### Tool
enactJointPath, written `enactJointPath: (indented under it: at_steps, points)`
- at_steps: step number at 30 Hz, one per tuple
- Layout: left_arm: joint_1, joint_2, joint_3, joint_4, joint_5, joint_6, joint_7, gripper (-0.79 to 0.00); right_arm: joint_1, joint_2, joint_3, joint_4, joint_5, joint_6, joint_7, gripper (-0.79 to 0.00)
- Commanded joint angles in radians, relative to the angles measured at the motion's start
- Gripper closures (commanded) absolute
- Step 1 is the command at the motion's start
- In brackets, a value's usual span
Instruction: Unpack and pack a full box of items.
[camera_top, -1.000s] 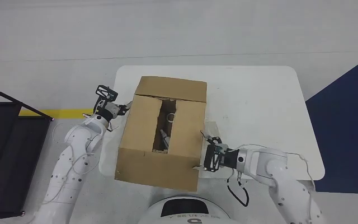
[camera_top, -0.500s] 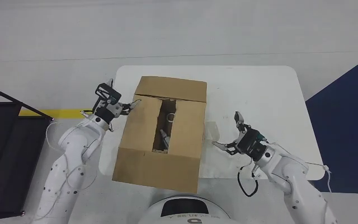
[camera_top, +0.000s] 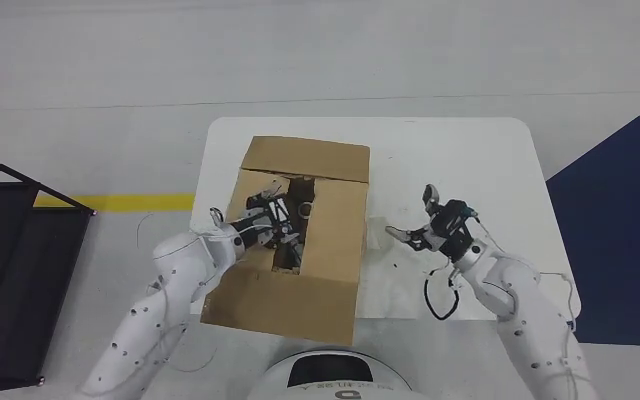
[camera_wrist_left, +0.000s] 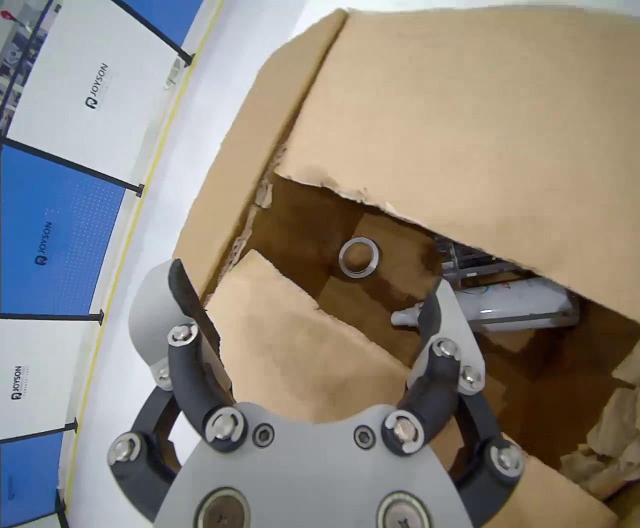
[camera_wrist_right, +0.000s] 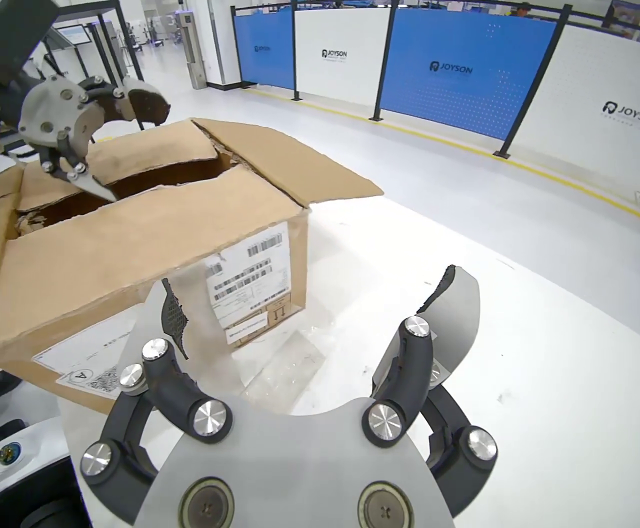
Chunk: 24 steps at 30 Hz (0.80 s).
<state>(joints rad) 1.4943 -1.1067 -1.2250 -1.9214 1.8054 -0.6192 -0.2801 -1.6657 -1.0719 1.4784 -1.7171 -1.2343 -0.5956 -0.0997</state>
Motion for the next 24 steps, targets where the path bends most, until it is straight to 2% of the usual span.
enactJointPath:
  at_steps: [1,5,9,14,17,20,24]
  points:
    - [-0.007,-0.001,0.018,0.012,0.017,0.005,0.003,-0.785,0.027,-0.003,-0.012,0.023,0.017,0.02,0.034,-0.785]
    - [-0.02,-0.008,0.03,0.009,-0.061,0.036,0.029,-0.785,0.073,-0.009,-0.055,0.054,0.024,0.066,0.126,-0.785]
    - [-0.031,-0.016,0.026,-0.037,-0.188,0.061,0.047,-0.785,0.11,-0.011,-0.094,0.079,0.04,0.01,0.18,-0.785]
    - [-0.055,-0.024,0.056,-0.085,-0.223,0.103,0.052,-0.785,0.125,-0.011,-0.116,0.108,0.056,-0.054,0.177,-0.785]
    - [-0.08,-0.032,0.103,-0.088,-0.229,0.117,0.039,-0.785,0.118,-0.007,-0.117,0.116,0.077,-0.136,0.144,-0.785]
    - [-0.129,-0.045,0.172,-0.059,-0.216,0.136,0.01,-0.785,0.107,0.001,-0.094,0.139,0.127,-0.269,0.085,-0.785]
    - [-0.197,-0.066,0.271,-0.021,-0.213,0.148,-0.024,-0.785,0.085,0.018,0.025,0.245,0.269,-0.379,-0.005,-0.785]
